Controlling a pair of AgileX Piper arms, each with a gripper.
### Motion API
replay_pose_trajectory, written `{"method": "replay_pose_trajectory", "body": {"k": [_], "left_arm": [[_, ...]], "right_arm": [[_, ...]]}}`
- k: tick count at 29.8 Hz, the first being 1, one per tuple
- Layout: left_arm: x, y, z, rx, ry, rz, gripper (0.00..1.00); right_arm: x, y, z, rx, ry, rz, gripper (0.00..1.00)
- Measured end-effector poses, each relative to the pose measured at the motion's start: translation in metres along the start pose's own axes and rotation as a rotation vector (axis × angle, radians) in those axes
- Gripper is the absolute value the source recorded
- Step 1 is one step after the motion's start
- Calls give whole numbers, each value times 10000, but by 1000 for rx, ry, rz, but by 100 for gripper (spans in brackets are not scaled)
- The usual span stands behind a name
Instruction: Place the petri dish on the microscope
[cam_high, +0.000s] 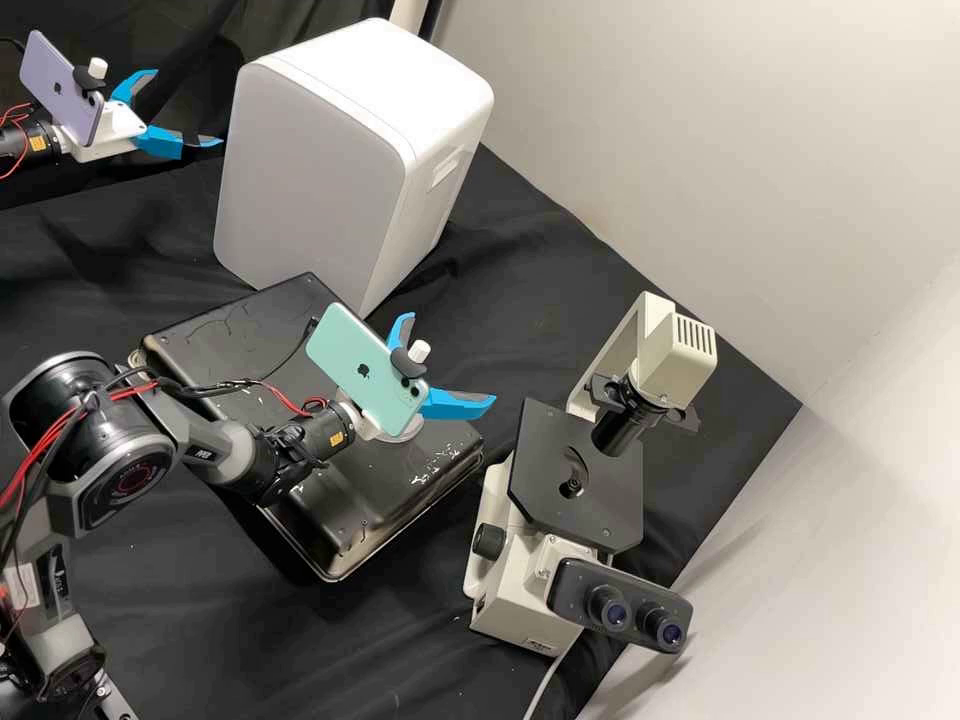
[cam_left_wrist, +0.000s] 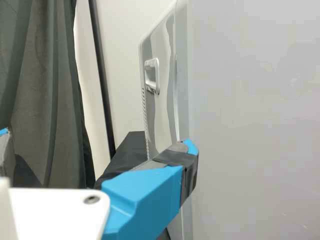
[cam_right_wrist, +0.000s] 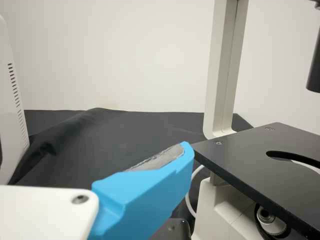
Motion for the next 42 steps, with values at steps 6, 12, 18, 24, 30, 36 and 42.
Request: {"method": "replay_pose_trajectory", "body": {"k": [6,12,18,24,30,36,42], "left_arm": [[0,0,0,0,0,0,100],[0,-1,6,0,-2,0,100],[0,-31,125,-1,-41,-10,100],[-91,-113,374,5,-134,-44,100],[-349,-141,520,82,-318,18,100],[-659,-191,622,161,-508,23,100],[-838,-233,678,178,-608,-7,100]], "right_arm": [[0,0,0,0,0,0,100],[0,0,0,0,0,0,100],[0,0,0,0,0,0,100],[0,0,0,0,0,0,100],[0,0,0,0,0,0,100],[0,0,0,0,0,0,100],[0,0,0,0,0,0,100]]}}
